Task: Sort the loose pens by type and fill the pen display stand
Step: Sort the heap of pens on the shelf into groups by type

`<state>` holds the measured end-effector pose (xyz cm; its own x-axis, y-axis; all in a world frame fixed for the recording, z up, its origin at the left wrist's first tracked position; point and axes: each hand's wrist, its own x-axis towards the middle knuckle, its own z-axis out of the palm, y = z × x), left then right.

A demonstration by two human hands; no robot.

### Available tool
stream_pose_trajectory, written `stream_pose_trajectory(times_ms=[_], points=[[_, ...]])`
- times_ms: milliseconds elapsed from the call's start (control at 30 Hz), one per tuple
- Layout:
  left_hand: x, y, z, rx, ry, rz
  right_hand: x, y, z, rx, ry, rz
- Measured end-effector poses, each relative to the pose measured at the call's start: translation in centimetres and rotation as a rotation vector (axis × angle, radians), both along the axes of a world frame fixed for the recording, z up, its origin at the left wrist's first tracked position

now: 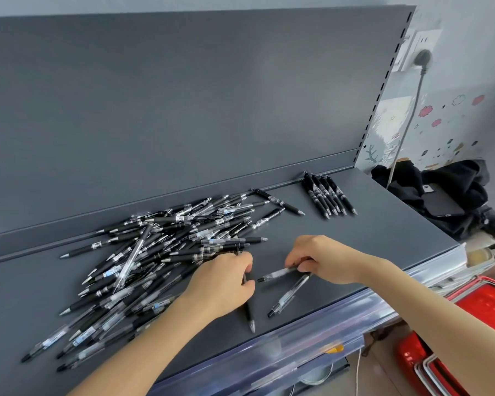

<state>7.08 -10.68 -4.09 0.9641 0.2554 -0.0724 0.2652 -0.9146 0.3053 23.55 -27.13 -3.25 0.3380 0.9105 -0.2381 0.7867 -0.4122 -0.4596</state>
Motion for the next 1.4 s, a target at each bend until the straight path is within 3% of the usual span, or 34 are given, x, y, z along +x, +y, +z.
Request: stream_pose_trajectory(times_ms=[400, 567, 667, 800, 967, 1400], points=[[0.3, 0.1, 0.4, -0.606, -0.164, 0.219, -0.3, -1.0, 0.5, -0.112, -0.031, 0.063], [-0.5, 0.5, 1.0, -0.61, -0.226, 0.274, -0.5, 0.2, 0.3, -0.138, -0.144, 0.076], [-1.3, 1.6, 1.9, -0.602, -0.306, 0.338, -0.7, 1.3, 0.8, -0.007, -0.125, -0.013], [-3.2, 4.0, 3.4, -0.535, -0.39, 0.416, -2.4, 4.5, 2.5, 0.204, 0.006, -0.158], [-7.5, 7.6, 4.1, -0.512, -0.412, 0.527, -6.9, 10.5, 2.5, 0.305, 0.305, -0.338], [-23.7, 18.3, 2.6, -0.326, -0.389, 0.859, -23.0, 25.3, 2.5, 0.267, 0.689, -0.185]])
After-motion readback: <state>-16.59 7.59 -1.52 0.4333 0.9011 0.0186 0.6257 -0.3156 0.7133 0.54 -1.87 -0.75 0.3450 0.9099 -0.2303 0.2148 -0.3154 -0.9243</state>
